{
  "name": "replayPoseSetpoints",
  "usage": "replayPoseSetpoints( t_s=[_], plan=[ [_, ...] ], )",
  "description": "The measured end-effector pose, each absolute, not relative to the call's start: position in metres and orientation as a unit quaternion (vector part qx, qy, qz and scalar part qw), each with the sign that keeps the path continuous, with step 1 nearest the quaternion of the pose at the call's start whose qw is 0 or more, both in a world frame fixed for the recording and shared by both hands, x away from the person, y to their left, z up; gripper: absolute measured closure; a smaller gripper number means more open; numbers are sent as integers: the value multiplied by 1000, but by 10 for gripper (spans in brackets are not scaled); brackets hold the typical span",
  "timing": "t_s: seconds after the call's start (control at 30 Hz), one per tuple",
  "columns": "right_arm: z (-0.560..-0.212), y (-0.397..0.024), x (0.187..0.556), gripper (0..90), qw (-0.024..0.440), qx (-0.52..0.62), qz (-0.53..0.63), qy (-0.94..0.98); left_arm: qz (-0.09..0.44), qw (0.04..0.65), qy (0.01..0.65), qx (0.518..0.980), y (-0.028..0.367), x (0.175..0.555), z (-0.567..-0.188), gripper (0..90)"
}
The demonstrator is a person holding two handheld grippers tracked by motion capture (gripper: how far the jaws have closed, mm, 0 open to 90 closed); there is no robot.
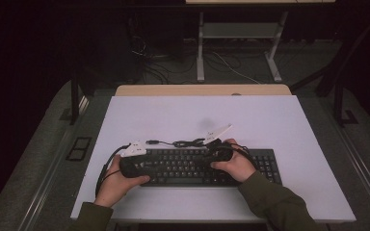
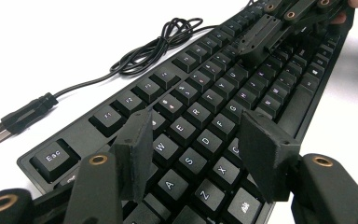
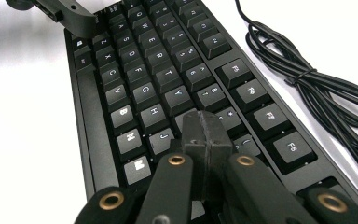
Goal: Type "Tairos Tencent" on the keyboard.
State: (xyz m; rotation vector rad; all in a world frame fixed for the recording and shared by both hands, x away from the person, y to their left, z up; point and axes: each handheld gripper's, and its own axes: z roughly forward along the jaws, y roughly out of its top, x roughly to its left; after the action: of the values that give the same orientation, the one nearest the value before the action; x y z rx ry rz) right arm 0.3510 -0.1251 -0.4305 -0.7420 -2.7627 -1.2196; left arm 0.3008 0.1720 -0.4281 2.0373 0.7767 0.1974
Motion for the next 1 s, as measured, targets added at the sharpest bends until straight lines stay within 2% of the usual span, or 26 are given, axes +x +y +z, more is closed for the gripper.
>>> replayPoseSetpoints(
  t_s=[0.2, 0.43, 0.6, 0.77, 1.0],
  plan=[
    [-428, -126, 351, 894, 16, -236, -404, -884, 81, 459, 317, 826, 172, 301, -428, 442],
    [-426, -127, 350, 821, 13, -231, -417, -879, 82, 460, 318, 825, 174, 301, -427, 442],
    [-424, -129, 349, 726, 9, -232, -429, -873, 81, 461, 320, 823, 175, 302, -427, 443],
    [-423, -130, 348, 587, 7, -231, -442, -867, 79, 461, 321, 823, 175, 302, -427, 443],
    [-422, -131, 348, 491, 10, -234, -450, -862, 76, 464, 321, 822, 174, 302, -427, 445]
  ],
)
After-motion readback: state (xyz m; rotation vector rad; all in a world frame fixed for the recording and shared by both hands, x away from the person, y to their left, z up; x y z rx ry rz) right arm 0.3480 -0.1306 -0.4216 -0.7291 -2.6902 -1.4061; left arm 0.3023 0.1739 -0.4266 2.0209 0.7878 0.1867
